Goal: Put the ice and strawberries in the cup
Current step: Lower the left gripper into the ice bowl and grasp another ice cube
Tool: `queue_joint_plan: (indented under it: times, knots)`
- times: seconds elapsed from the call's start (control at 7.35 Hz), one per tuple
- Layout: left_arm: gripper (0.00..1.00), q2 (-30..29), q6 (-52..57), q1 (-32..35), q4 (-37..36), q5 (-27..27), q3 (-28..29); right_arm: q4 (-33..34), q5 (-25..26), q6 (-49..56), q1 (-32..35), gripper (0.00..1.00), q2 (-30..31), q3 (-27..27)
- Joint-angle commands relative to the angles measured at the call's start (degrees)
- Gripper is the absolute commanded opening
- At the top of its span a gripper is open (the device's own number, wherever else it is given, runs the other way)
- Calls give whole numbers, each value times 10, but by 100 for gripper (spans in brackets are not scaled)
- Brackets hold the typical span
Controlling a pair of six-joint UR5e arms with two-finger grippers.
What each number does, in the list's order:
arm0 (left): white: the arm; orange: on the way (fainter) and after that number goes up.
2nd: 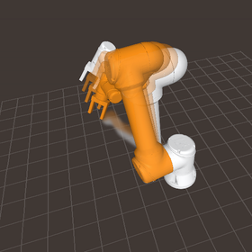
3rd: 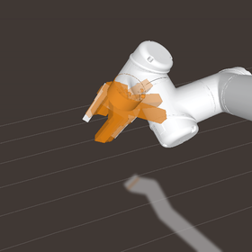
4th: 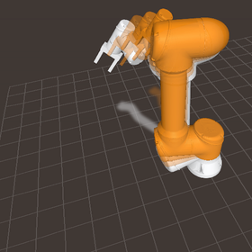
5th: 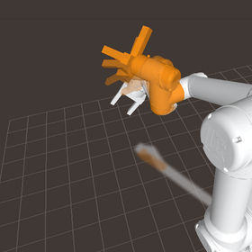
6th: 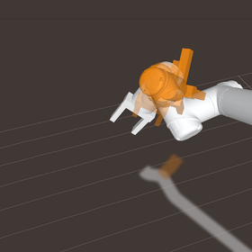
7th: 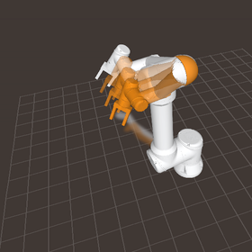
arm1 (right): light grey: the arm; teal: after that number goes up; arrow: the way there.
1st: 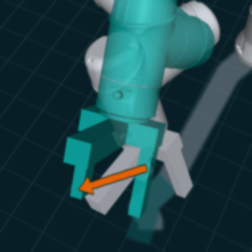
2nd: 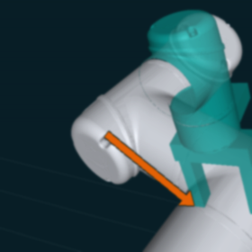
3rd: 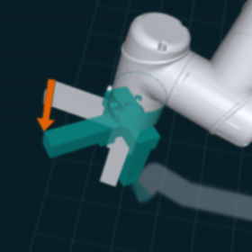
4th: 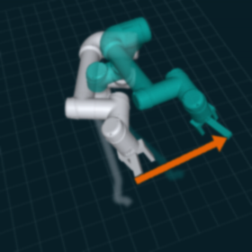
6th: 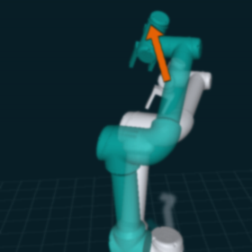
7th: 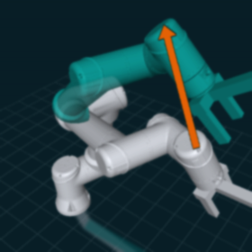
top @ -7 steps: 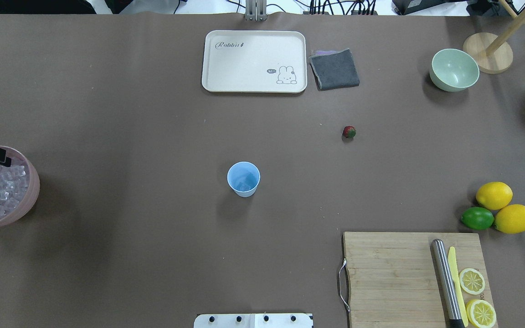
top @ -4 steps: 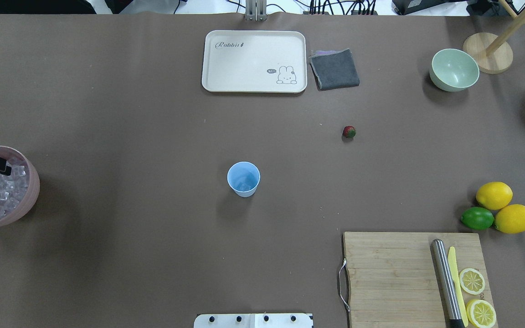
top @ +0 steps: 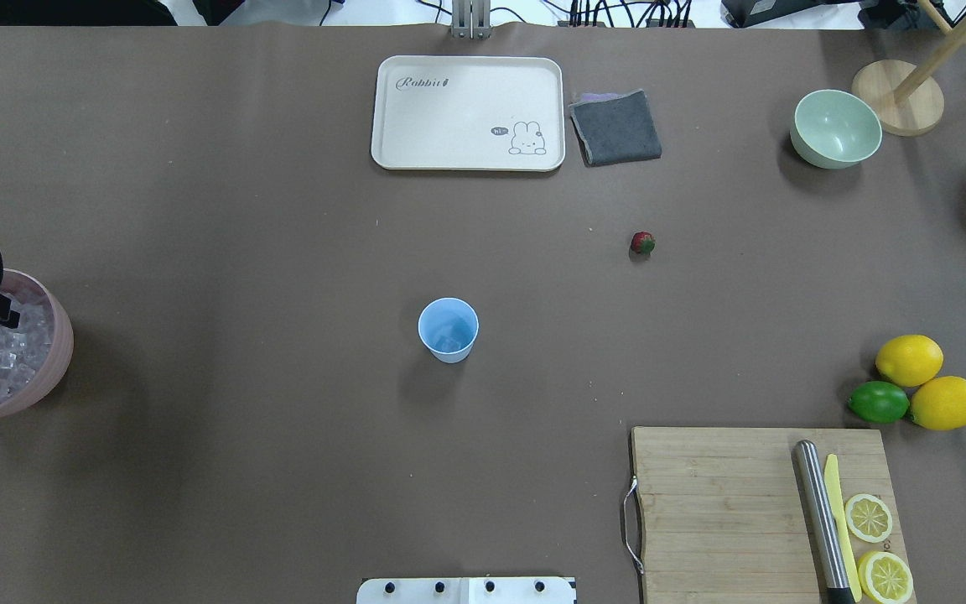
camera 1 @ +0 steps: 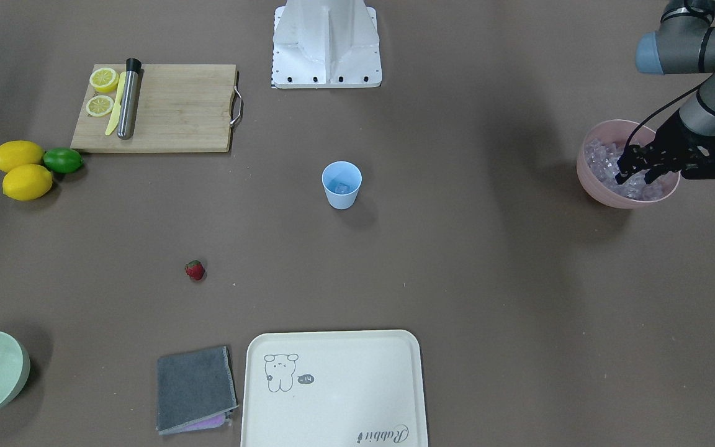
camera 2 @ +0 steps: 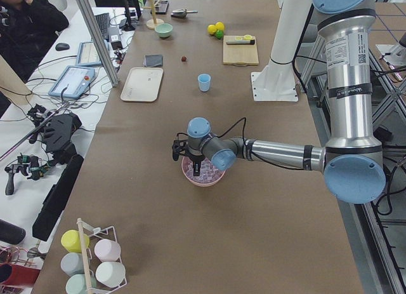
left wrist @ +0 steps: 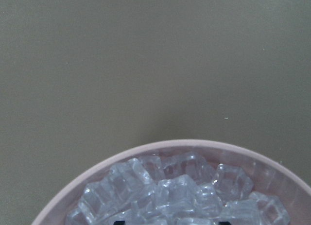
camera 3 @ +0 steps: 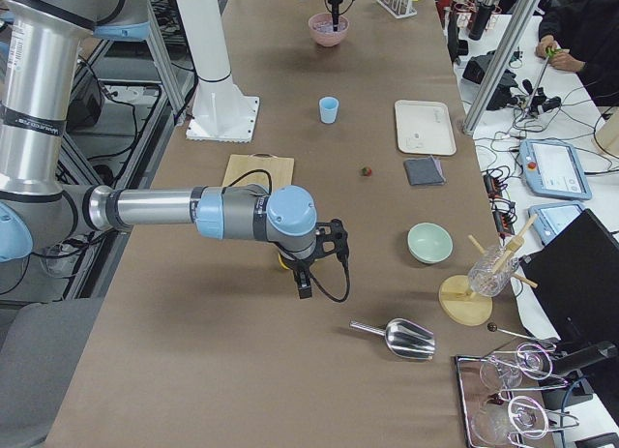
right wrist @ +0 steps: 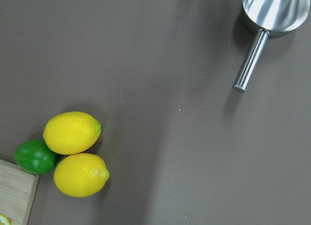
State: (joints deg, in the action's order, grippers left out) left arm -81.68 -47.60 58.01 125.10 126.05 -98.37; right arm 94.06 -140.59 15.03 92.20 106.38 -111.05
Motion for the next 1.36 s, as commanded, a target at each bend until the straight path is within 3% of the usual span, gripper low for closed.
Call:
queue_joint_plan:
  times: [0.0,0.54,0.82,0.95,1.23]
  knots:
    - [0,1,0,0,0,0,-1,2,-1,-1,0,100,8,-11]
    - [0,2,6,7,-5,8,-22,3,-1,-1,0,100,8,-13]
    - [0,-1,8,34,-10,60,-45,3,-1,-2,0,100,7,-13]
    - [0,-8,9,46,-48,74,-73,3,-1,-2,0,100,7,-12]
    - [0,-120,1,44,-172,62,-96,3,-1,-2,0,100,7,-11]
